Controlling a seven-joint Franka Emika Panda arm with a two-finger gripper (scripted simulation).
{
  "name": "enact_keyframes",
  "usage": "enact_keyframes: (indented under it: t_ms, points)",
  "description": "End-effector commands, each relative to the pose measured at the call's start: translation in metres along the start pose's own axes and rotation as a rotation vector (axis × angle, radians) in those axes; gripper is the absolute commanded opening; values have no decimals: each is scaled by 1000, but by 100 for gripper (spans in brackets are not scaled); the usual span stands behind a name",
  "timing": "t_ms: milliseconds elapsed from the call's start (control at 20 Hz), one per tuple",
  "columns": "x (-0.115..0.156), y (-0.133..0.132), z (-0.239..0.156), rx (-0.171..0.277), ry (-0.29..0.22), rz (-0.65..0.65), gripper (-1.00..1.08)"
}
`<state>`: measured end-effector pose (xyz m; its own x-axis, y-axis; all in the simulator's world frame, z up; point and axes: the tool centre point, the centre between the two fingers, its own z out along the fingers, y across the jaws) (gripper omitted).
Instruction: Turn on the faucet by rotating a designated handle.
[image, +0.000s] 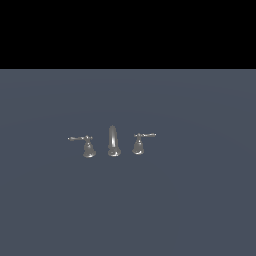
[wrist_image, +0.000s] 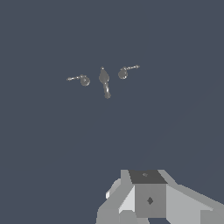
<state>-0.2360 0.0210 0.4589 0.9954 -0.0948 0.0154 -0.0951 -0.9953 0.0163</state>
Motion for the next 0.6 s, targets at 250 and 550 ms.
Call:
enact_keyframes:
  t_ms: [250, 550]
  points:
    - [6, -30, 39, 0, -3, 144, -100]
    - [15, -56, 73, 1, -6, 267, -100]
